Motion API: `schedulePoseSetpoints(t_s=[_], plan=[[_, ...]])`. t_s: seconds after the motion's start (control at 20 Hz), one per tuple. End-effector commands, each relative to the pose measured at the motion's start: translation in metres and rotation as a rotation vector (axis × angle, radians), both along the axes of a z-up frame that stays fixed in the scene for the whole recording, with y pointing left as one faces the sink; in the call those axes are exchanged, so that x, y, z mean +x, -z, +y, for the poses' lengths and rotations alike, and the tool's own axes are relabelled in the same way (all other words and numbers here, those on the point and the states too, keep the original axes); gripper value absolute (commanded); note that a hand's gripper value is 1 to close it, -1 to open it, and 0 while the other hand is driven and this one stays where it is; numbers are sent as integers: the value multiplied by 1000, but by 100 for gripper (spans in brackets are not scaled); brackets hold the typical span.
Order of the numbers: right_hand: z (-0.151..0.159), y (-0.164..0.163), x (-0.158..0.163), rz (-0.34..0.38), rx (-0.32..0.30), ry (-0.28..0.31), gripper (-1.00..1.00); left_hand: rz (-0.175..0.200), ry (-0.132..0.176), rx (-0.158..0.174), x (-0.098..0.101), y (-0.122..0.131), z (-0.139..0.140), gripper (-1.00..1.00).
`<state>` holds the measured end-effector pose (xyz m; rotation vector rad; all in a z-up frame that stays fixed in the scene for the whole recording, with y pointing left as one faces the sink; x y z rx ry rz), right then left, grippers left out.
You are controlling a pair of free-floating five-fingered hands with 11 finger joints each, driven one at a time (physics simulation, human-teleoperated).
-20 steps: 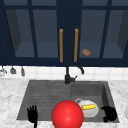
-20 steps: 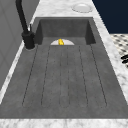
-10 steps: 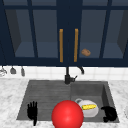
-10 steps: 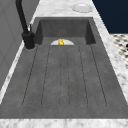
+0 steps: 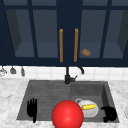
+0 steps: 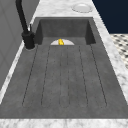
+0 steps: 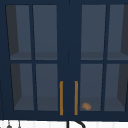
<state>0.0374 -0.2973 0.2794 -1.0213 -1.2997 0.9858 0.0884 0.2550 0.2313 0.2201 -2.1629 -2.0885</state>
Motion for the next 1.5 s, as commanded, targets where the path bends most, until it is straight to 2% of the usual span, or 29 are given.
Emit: schedulePoseSetpoints(t_s=[0.0,0.1,0.35,0.4,0.45,0.6,0.8,0.85,0.95,1.05,1.35,1.45], plan=[[0,0,0,0,0,0,0,-66,79,104,2,-4,0,-100],[0,0,0,0,0,0,0,-87,75,119,5,-4,0,-100],[0,0,0,0,0,0,0,-136,79,128,8,-7,1,-100],[0,0,0,0,0,0,0,-119,49,137,6,-12,-3,-100],[0,0,0,0,0,0,0,-119,14,141,1,-12,-9,-100],[0,0,0,0,0,0,0,-123,6,153,-5,-9,-12,-100],[0,0,0,0,0,0,0,-146,6,182,-10,-10,-20,-100],[0,0,0,0,0,0,0,-139,10,189,-14,-10,-21,-100],[0,0,0,0,0,0,0,-166,25,202,-11,-9,-21,-100],[0,0,0,0,0,0,0,-194,66,210,-10,-9,-19,-100],[0,0,0,0,0,0,0,-261,92,220,-10,-10,-19,-100],[0,0,0,0,0,0,0,-270,106,190,-10,-18,-19,-100]])
